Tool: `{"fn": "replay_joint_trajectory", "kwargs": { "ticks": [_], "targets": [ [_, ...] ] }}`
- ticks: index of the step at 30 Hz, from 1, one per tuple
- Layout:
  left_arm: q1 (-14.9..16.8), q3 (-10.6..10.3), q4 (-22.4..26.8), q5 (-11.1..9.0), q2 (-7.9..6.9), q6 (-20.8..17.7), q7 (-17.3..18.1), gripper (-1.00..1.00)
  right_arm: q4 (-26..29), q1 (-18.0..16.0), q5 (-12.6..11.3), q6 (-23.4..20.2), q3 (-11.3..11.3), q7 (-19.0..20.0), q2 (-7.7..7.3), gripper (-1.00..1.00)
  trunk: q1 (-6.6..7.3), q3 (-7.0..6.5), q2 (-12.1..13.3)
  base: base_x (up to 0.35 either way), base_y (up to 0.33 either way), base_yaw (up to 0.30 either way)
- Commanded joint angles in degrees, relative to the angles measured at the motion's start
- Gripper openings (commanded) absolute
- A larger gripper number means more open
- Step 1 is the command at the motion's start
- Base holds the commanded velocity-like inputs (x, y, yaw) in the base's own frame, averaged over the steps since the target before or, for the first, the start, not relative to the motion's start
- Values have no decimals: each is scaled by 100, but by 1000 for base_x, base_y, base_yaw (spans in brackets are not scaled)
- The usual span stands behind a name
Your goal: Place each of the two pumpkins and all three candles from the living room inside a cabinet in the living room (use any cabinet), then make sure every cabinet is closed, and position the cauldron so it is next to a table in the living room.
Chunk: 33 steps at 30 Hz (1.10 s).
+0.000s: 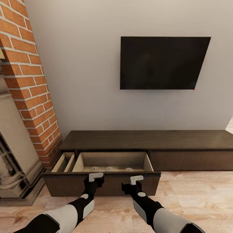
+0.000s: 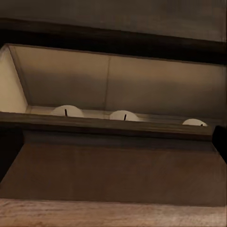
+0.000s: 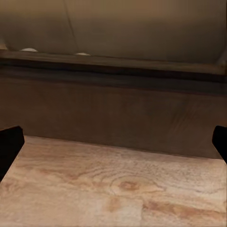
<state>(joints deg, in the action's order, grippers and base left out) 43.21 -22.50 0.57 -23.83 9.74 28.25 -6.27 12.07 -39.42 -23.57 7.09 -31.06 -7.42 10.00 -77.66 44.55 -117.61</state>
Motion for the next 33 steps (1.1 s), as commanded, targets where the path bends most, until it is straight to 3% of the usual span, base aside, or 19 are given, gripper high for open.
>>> {"fn": "replay_joint_trajectory", "kwargs": {
  "ticks": [1,6,20,29,33],
  "targets": [
    [-2,-51,-4,-16,2,108,-36,100,-5,-5,-51,100,-49,-28,0,100,-22,24,-44,0,0,0],
    [-27,-53,-4,-16,-9,415,-38,100,-3,-5,-56,487,-33,-39,0,100,-132,114,-245,0,0,0],
    [-32,-79,-3,-11,-66,239,-63,100,16,-5,-60,539,-37,-47,0,100,-439,365,-806,0,0,0],
    [-32,-290,9,73,-67,127,-673,100,23,-7,-59,617,-46,-49,0,100,-637,527,-1167,0,0,0],
    [-32,-330,13,292,-68,117,-767,100,16,-7,-52,811,-49,-57,0,100,-725,598,-1327,0,0,0]
  ]
}}
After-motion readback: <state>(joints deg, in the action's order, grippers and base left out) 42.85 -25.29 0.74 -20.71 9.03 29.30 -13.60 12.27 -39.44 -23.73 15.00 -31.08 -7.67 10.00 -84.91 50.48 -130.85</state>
